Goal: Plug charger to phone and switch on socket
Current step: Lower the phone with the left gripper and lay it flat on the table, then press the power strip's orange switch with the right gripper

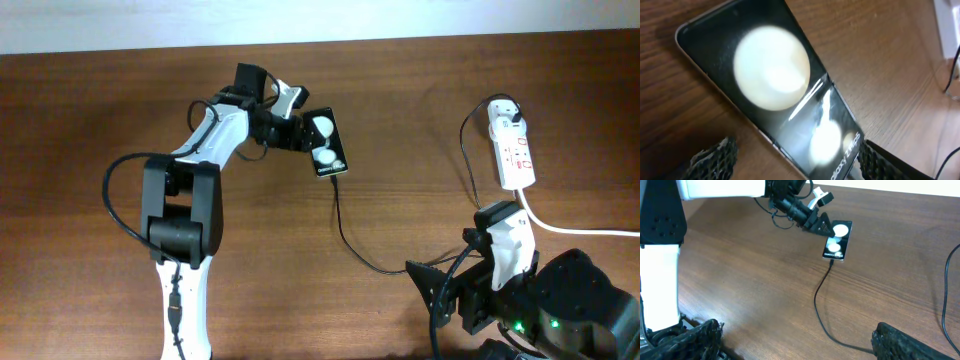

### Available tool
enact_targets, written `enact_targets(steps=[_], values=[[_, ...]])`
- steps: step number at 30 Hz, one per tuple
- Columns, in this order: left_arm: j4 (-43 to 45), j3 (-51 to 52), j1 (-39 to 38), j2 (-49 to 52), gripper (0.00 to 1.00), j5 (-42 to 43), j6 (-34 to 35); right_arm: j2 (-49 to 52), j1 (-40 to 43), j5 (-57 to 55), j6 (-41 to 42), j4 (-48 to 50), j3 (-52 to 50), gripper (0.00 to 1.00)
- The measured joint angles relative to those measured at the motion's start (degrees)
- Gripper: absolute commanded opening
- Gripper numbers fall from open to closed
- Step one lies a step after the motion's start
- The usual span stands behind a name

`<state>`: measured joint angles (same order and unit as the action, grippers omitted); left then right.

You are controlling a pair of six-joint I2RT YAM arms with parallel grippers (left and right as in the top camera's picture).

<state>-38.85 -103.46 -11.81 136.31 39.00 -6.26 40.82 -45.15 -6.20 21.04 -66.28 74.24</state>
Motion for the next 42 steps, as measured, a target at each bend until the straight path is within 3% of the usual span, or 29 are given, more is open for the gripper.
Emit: enact_targets(steps=[4, 7, 10, 12, 22, 27, 28, 30, 32, 33, 36, 39, 42], values=[[-10.1, -3.4, -0.2, -0.5, 0.99, -4.2, -3.8, 0.0, 0.0, 0.0, 0.0, 0.0, 0.0, 0.99], [-32.0, -12.7, 1.0, 1.9, 0.99, -15.2, -3.6, 0.0, 0.0, 0.0, 0.0, 0.0, 0.0, 0.99], [-45.0, -18.9, 1.5, -0.1, 0.99, -25.0, -3.6, 0.0, 0.0, 0.0, 0.0, 0.0, 0.0, 0.99], [-47.7, -19.0, 1.4, -4.2, 0.99, -26.5, -3.6, 0.0, 0.0, 0.0, 0.0, 0.0, 0.0, 0.99], [-57.5, -19.2, 1.4, -43.6, 0.99, -28.1, -1.2, 0.0, 0.0, 0.0, 0.0, 0.0, 0.0, 0.99], [-57.3, -5.9, 1.4, -69.6, 0.99, -28.1, -1.2, 0.0, 0.0, 0.0, 0.0, 0.0, 0.1, 0.99], [-58.0, 1.1, 1.4, -75.7, 0.99, -28.6, -1.2, 0.0, 0.0, 0.0, 0.0, 0.0, 0.1, 0.93], [-57.8, 7.6, 1.4, -82.8, 0.99, -30.0, -1.2, 0.0, 0.0, 0.0, 0.0, 0.0, 0.1, 0.57], [-58.1, 10.6, 1.4, -87.8, 0.99, -30.6, -1.2, 0.5, 0.0, -1.2, 0.1, 0.0, 0.1, 0.33], [-58.0, 11.1, 1.4, -89.4, 0.99, -30.8, -1.2, 1.7, 0.0, -3.1, 0.0, 0.1, -0.4, 0.08], [-58.0, 11.3, 1.4, -93.3, 0.99, -30.9, -1.2, 9.0, 0.1, -5.9, 1.8, 0.0, -2.4, 0.04], [-58.0, 11.4, 1.4, -99.7, 0.99, -30.9, -1.2, 20.0, 0.2, -9.5, 9.3, 0.2, -2.8, 0.04], [-57.9, 11.6, 1.4, -109.2, 0.99, -31.0, -1.2, 28.7, 6.8, -8.7, 15.3, 0.1, -3.0, 0.04]])
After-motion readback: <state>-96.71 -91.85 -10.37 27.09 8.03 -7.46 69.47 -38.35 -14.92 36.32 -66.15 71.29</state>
